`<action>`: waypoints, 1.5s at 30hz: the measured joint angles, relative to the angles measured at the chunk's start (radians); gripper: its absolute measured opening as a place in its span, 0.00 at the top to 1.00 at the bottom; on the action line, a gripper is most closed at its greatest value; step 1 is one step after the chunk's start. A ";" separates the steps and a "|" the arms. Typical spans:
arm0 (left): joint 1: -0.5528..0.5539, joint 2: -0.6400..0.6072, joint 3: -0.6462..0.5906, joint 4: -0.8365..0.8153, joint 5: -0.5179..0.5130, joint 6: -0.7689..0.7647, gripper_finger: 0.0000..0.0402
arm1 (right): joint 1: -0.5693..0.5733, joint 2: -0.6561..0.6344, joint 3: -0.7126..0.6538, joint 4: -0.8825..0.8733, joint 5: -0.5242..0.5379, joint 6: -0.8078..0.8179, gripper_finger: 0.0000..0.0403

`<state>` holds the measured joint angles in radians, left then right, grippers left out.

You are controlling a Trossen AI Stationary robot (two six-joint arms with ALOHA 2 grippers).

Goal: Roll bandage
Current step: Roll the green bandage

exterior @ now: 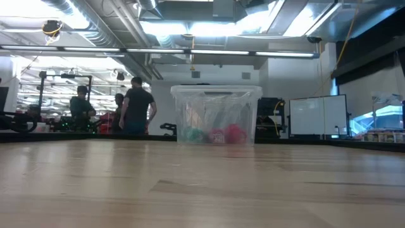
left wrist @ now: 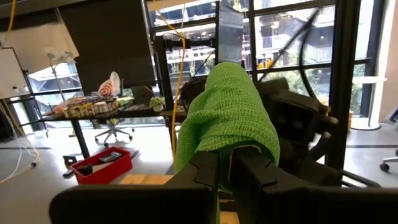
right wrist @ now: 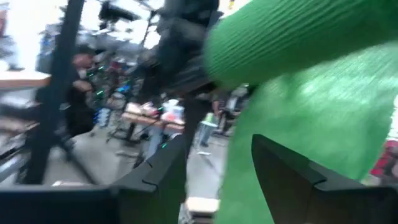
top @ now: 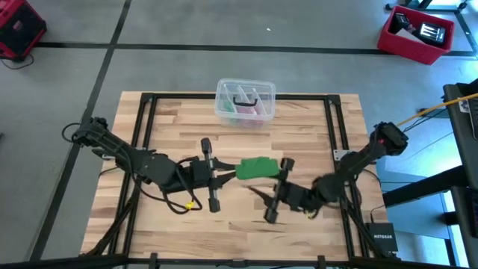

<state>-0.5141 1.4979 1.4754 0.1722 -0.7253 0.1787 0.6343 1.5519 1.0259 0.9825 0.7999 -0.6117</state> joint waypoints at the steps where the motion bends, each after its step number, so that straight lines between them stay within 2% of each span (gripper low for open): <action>1: -0.003 0.000 0.000 -0.001 0.003 -0.001 0.96 | -0.018 0.004 0.019 0.000 -0.009 0.000 0.55; 6: -0.006 0.000 0.000 -0.003 0.009 -0.002 0.96 | -0.073 0.007 0.081 -0.056 -0.122 0.001 0.56; 11: -0.005 0.000 0.000 -0.003 0.021 -0.003 0.96 | -0.095 0.008 0.102 -0.061 -0.163 0.010 0.56; 15: -0.001 0.000 0.000 0.004 0.050 -0.016 0.96 | -0.119 0.025 0.102 -0.061 -0.315 0.053 0.56; 17: 0.000 0.000 0.000 0.004 0.054 -0.021 0.96 | -0.134 0.042 0.102 -0.064 -0.341 0.062 0.56; 21: 0.005 0.000 0.000 0.002 0.062 -0.041 0.96 | -0.151 0.064 0.102 -0.085 -0.275 0.067 0.56; 29: 0.004 0.000 0.000 0.008 0.071 -0.018 0.96 | -0.126 0.067 0.102 -0.211 -0.242 0.084 0.56; 34: 0.004 0.000 0.000 0.001 0.070 -0.018 0.96 | -0.081 0.056 0.101 -0.109 -0.125 -0.001 0.56; 38: 0.003 0.000 0.000 0.002 0.070 -0.018 0.96 | -0.057 0.053 0.102 -0.039 -0.111 -0.051 0.56; 45: -0.006 -0.002 0.000 -0.005 0.067 -0.010 0.96 | -0.018 0.054 0.101 -0.211 -0.013 0.007 0.56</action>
<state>-0.5204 1.4960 1.4754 0.1673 -0.6579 0.1685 0.6163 1.6056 1.1267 0.7717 0.7869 -0.6043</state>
